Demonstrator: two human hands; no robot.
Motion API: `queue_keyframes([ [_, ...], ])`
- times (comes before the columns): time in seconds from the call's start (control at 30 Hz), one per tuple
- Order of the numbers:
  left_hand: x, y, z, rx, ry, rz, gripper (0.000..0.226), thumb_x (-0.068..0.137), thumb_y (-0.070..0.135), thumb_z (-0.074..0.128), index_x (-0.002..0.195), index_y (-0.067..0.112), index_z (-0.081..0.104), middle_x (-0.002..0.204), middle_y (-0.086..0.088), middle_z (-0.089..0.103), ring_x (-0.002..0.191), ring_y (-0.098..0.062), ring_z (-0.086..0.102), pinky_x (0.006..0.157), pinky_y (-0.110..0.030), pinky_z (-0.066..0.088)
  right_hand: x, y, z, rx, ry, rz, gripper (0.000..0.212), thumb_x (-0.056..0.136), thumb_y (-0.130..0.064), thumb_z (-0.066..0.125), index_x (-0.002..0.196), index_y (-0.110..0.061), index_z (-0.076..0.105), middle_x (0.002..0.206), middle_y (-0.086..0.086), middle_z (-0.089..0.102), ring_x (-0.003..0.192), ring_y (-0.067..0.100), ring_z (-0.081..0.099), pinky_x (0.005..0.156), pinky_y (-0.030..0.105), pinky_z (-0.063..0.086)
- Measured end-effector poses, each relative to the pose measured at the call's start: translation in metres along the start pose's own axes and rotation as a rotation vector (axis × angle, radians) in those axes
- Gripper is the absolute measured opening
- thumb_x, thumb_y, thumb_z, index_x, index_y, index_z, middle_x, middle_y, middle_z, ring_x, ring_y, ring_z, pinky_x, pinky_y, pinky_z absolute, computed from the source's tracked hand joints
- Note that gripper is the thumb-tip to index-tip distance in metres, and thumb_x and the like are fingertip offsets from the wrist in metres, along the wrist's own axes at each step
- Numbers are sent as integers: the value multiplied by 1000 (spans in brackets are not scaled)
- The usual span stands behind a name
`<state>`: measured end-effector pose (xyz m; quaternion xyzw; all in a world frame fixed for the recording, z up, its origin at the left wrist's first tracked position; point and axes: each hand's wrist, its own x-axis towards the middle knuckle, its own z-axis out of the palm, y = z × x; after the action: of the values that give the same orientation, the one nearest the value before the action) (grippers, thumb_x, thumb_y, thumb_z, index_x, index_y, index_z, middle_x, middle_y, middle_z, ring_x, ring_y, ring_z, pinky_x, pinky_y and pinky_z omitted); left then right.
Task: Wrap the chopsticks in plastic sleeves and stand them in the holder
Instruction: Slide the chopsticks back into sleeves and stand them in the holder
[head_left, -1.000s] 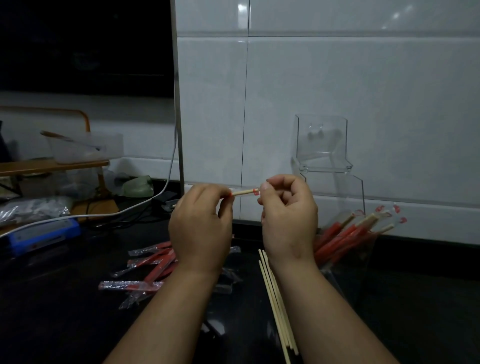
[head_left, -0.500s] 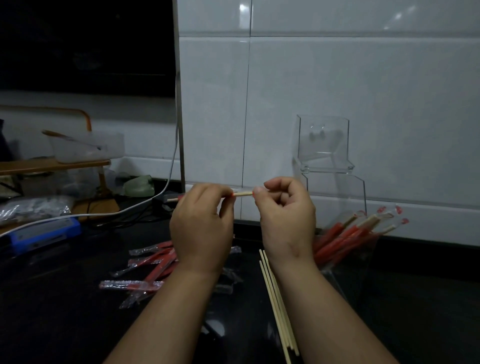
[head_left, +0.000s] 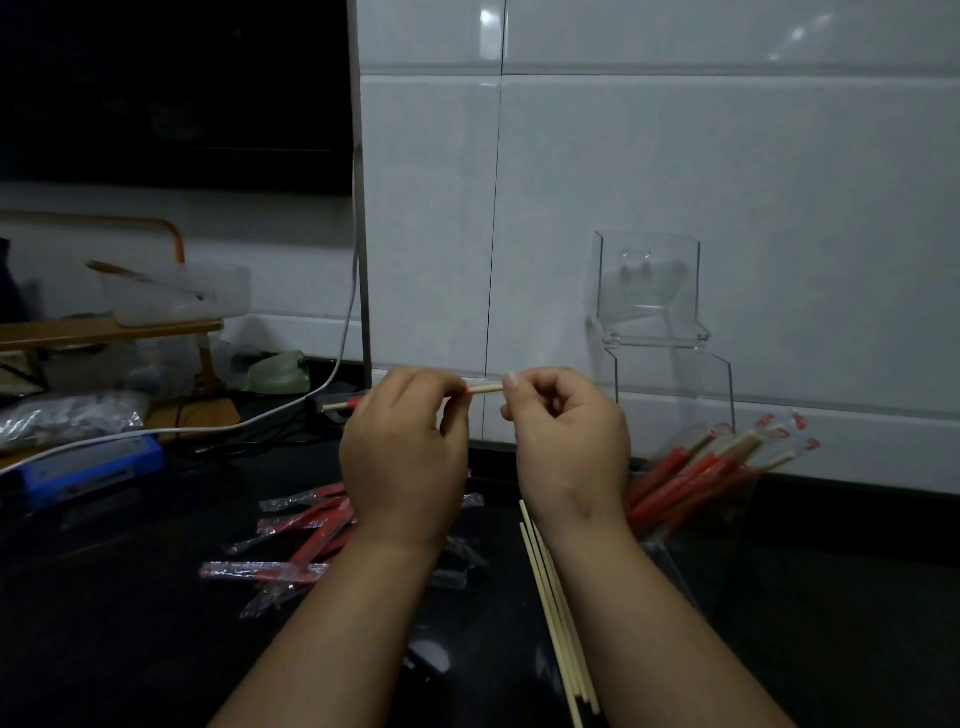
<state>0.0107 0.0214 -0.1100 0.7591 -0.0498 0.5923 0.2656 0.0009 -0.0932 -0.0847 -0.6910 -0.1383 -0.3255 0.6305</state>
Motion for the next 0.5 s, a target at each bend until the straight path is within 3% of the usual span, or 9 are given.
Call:
queue_keyframes([
  [0.1, 0, 2, 1, -6, -16, -4, 6, 84, 19, 76, 87, 19, 71, 86, 4, 66, 75, -18, 61, 62, -37, 52, -1, 0, 1, -2, 15, 10, 23, 96, -25, 60, 73, -28, 60, 67, -7, 65, 64, 2, 58, 57, 13, 43],
  [0.27, 0, 2, -1, -12, -6, -39, 8, 83, 17, 78, 87, 18, 71, 85, 4, 66, 74, -19, 61, 61, -37, 53, -1, -1, 3, 86, -28, 27, 22, 102, -23, 48, 81, -28, 55, 74, -7, 66, 66, 7, 56, 66, 35, 50],
  [0.5, 1, 4, -1, 0, -18, -50, 7, 84, 18, 77, 86, 19, 70, 84, 5, 66, 73, -18, 60, 60, -32, 48, -6, -8, 2, 204, 4, -18, 16, 97, -31, 53, 83, -27, 59, 70, -1, 65, 60, 9, 55, 58, 31, 48],
])
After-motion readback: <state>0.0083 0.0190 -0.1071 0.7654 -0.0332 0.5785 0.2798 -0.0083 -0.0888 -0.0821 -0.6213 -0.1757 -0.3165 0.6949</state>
